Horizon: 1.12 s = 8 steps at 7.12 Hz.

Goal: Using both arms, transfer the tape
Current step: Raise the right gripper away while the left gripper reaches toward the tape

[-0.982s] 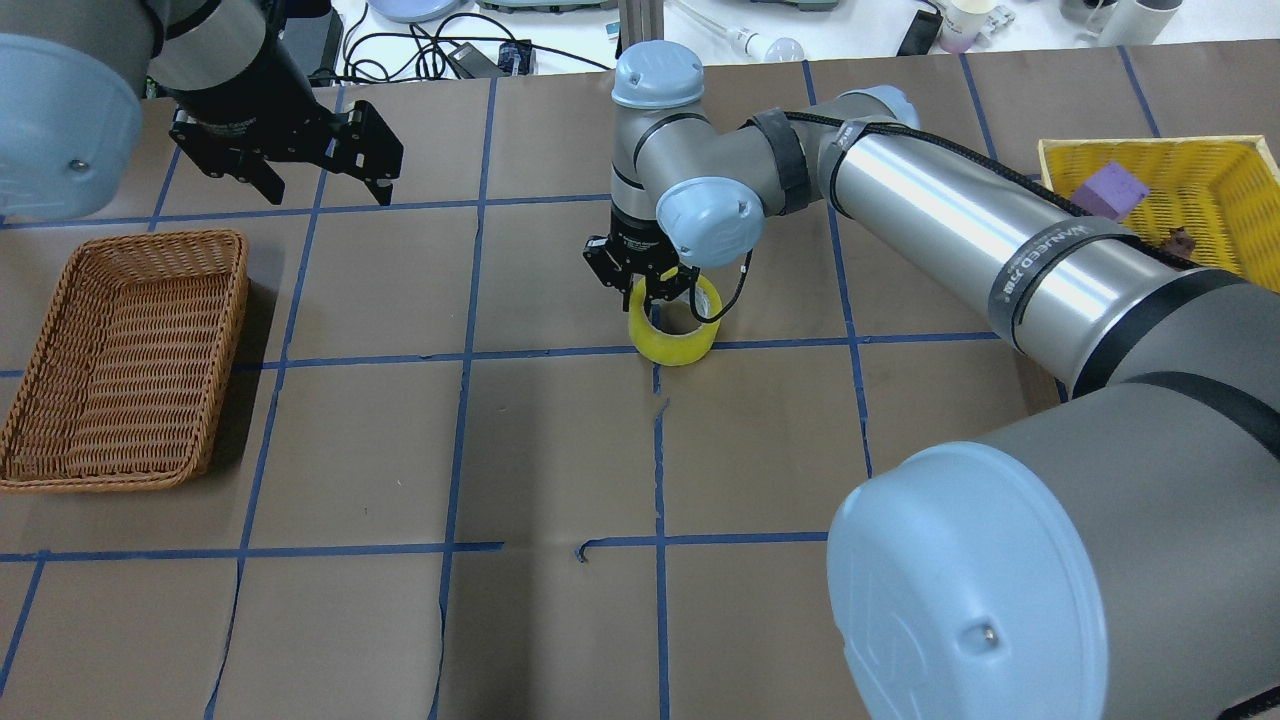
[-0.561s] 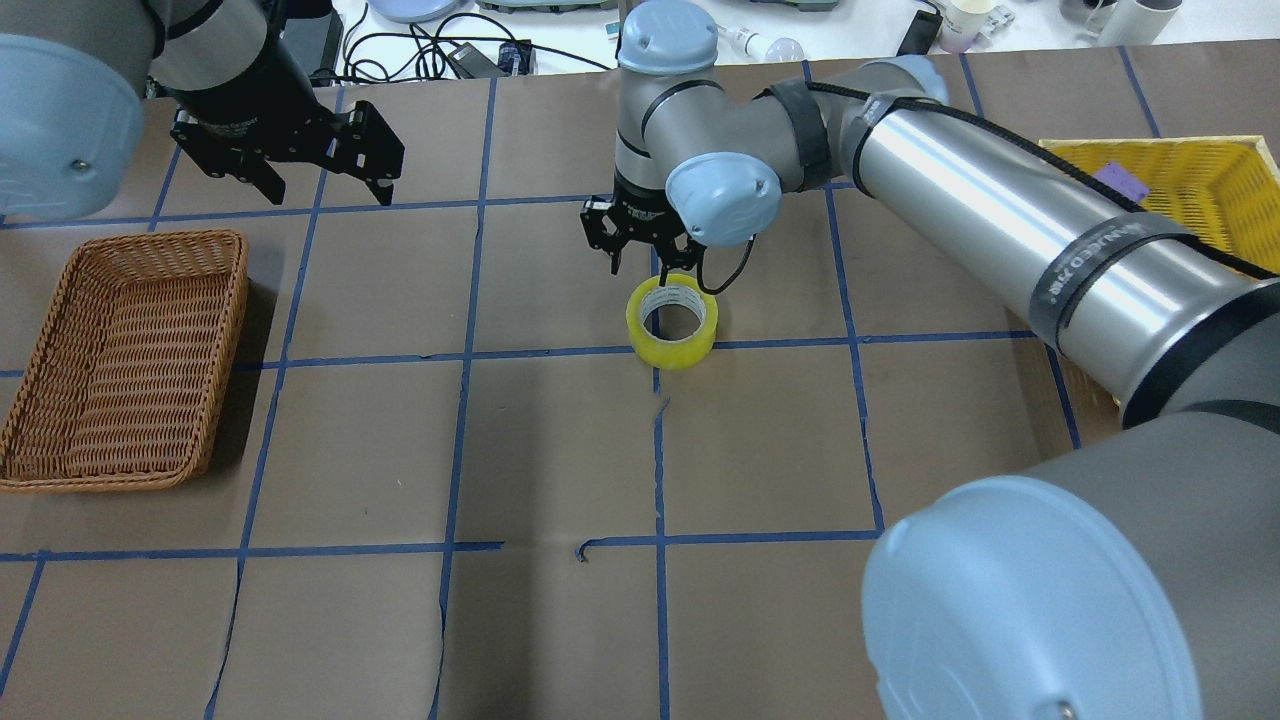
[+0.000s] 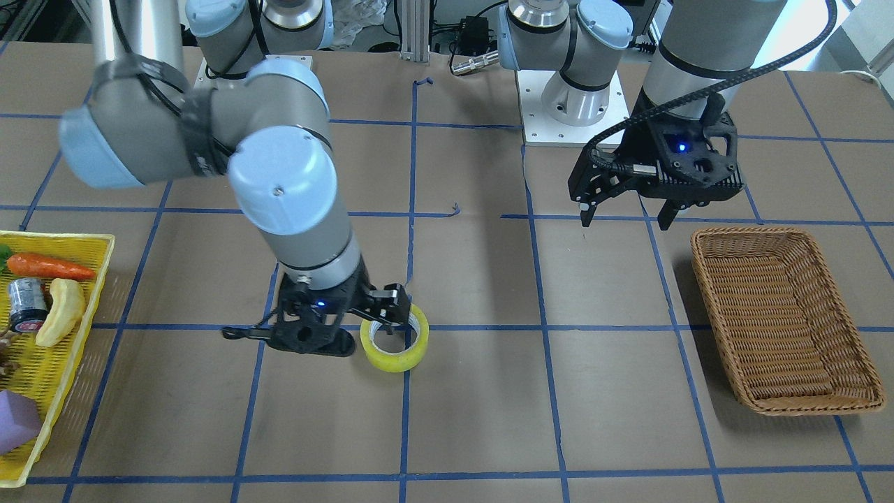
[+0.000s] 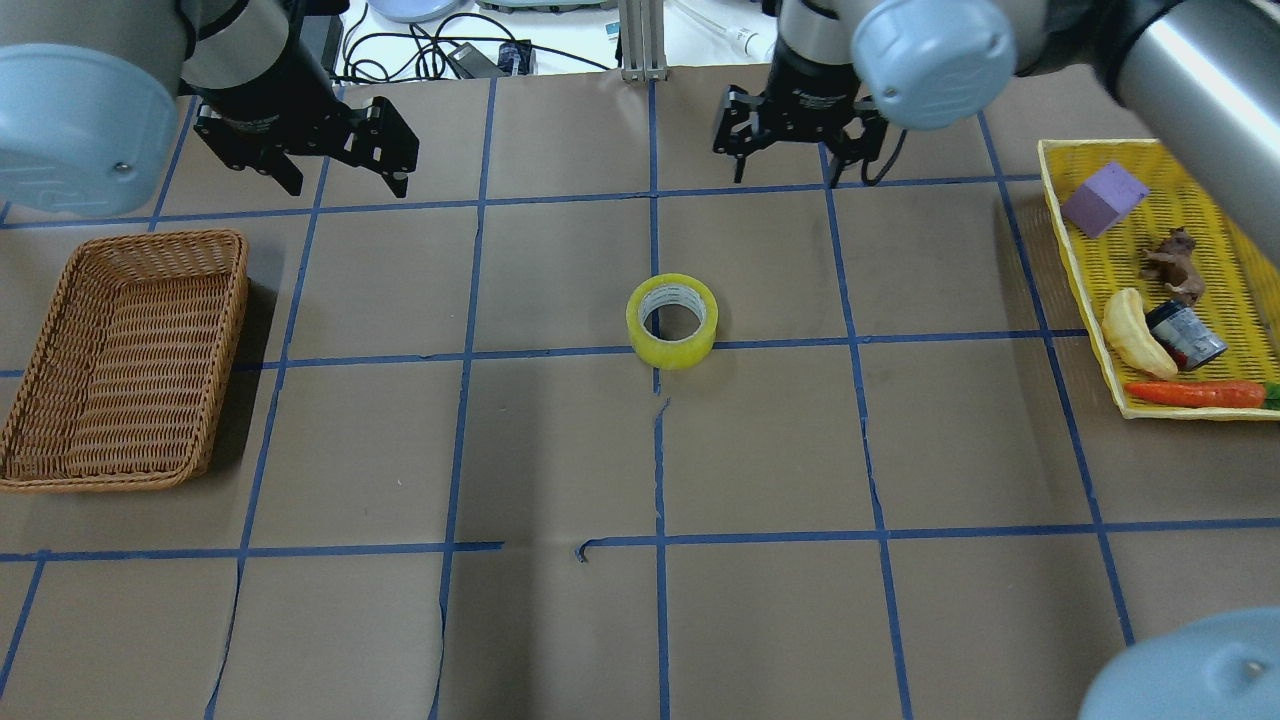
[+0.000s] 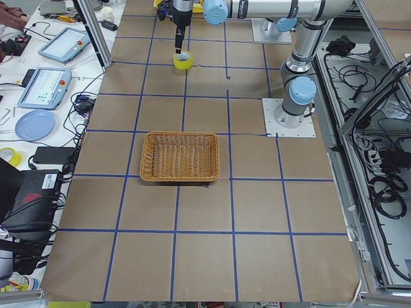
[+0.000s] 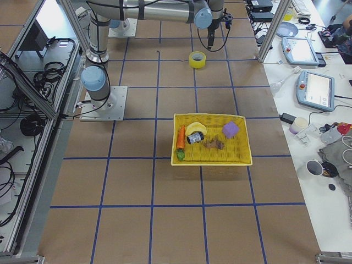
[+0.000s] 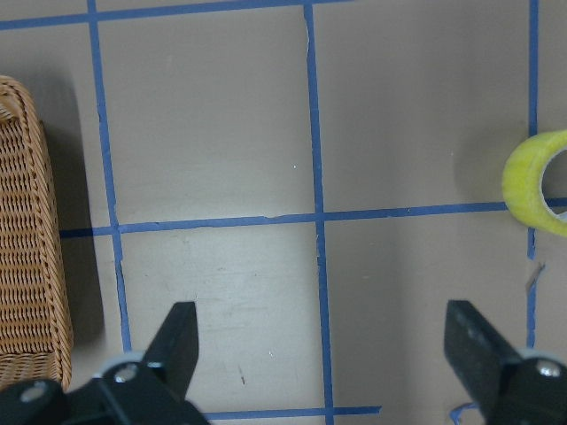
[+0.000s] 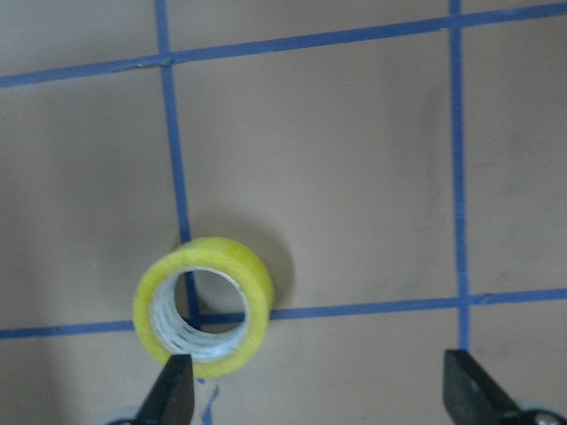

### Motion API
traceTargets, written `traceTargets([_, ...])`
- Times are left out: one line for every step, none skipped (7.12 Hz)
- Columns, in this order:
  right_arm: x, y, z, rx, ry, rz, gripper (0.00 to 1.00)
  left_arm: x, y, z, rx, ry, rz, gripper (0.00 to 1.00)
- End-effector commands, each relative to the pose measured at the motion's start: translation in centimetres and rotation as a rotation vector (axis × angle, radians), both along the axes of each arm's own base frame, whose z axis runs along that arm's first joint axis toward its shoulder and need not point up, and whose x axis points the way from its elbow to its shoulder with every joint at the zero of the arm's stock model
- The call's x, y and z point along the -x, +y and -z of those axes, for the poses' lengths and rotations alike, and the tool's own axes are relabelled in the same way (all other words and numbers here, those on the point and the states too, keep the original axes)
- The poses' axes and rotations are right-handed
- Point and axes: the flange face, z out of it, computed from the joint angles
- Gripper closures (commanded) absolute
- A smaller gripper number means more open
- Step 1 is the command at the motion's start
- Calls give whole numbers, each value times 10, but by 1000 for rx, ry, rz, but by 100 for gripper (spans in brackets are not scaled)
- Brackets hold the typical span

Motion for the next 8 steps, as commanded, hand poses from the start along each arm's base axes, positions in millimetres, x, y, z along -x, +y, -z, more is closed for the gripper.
traceTargets([76, 46, -62, -43, -2, -6, 0, 49, -35, 51, 14, 153, -6, 0])
traceTargets([73, 72, -62, -46, -8, 4, 0, 78, -45, 89, -58, 213, -67, 0])
traceTargets([74, 84, -51, -42, -7, -2, 0, 120, -40, 125, -111, 170, -34, 0])
traceTargets([76, 87, -54, -22, 38, 1, 0, 141, -57, 163, -58, 141, -58, 0])
traceTargets([76, 85, -53, -19, 46, -4, 0, 167, -56, 193, -79, 122, -46, 0])
traceTargets([77, 87, -53, -19, 49, -6, 0, 179, -54, 217, -79, 19, -42, 0])
traceTargets([76, 87, -52, -20, 46, -4, 0, 183, -59, 237, -99, 12, -47, 0])
traceTargets([76, 87, -52, -22, 45, -4, 0, 190, -59, 258, -127, 3, -44, 0])
